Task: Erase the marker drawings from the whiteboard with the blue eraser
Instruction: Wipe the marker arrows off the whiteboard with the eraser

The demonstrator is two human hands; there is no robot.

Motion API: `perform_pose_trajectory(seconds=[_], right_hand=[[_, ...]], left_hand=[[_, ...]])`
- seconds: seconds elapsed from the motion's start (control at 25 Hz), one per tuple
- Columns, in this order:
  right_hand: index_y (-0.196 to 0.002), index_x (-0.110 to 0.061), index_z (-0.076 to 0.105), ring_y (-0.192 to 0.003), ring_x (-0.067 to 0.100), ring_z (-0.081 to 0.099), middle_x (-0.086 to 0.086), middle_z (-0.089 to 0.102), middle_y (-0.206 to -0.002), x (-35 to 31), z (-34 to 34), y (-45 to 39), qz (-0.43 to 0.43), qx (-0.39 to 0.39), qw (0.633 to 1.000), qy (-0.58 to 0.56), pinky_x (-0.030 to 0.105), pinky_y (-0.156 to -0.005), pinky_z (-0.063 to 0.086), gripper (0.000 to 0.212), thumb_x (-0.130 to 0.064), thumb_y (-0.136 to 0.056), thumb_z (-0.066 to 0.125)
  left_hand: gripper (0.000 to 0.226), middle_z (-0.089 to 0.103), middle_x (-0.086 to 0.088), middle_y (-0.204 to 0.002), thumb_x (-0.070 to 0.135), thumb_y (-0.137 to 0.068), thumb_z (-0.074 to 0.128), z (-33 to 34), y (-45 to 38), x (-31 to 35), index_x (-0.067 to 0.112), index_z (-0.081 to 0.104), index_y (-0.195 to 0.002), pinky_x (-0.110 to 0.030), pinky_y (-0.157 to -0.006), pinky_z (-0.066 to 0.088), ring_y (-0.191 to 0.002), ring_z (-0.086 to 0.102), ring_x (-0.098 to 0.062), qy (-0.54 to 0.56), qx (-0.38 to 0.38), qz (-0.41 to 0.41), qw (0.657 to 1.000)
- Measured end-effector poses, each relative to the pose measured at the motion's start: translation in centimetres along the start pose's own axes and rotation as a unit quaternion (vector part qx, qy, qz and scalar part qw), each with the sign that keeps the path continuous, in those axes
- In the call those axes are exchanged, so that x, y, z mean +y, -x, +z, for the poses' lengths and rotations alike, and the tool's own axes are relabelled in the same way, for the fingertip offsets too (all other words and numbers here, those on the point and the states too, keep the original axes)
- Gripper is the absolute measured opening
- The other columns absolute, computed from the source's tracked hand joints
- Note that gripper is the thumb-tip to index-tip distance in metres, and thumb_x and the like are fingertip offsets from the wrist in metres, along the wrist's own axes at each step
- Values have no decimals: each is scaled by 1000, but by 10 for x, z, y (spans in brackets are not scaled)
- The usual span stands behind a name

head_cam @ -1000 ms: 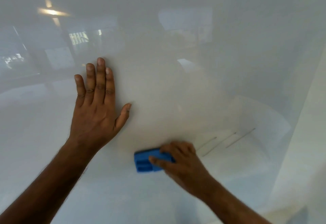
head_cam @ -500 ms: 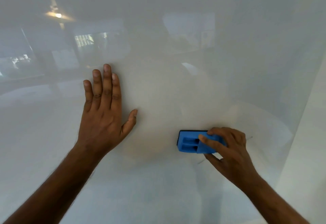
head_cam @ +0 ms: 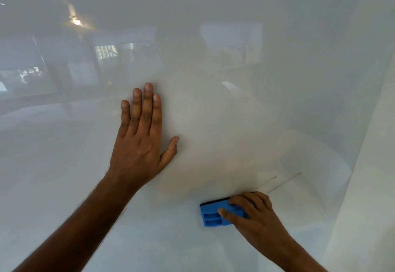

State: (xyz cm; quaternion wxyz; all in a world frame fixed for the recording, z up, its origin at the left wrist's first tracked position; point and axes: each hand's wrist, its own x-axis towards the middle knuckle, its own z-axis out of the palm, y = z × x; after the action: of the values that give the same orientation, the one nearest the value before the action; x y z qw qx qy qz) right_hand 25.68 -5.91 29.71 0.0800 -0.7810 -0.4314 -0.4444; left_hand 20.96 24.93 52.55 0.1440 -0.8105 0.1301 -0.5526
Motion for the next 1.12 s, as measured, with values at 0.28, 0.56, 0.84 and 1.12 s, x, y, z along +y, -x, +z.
perform_pose_trajectory(seconds=[0.28,0.56,0.84,1.12], right_hand=[[-139,-37,56,-115,26,54,-1,57,-131,61,-49,-6,64,77,995,28,44,-99,35,54,-24,-87,68],[-140,-31,56,-122,26,50,-1,54,-135,55,-57,-43,118,133,984,-25,43,-102,36,53,-27,-89,72],[-146,-40,52,-119,24,55,0,66,-127,22,5,46,4,-9,1000,28,40,-106,35,72,-21,-85,84],[-139,-29,56,-117,32,55,7,55,-133,93,-61,37,191,110,975,-5,48,-98,36,50,-30,-90,66]], left_hand=[[91,1,-30,-176,50,-111,44,0,-1,6,-12,9,-167,-55,-137,1,-167,-5,-43,-2,-3,0,1000],[95,-1,-30,-176,56,-111,44,2,-3,13,-12,6,-167,-56,-136,1,-166,-6,-42,-14,1,-7,1000],[95,2,-34,-175,52,-110,50,2,-4,21,-17,15,-165,-60,-136,4,-165,0,-47,-14,3,-31,999],[97,5,-38,-174,53,-109,50,0,-4,26,-18,13,-165,-59,-136,1,-165,0,-50,-25,-6,-38,999]])
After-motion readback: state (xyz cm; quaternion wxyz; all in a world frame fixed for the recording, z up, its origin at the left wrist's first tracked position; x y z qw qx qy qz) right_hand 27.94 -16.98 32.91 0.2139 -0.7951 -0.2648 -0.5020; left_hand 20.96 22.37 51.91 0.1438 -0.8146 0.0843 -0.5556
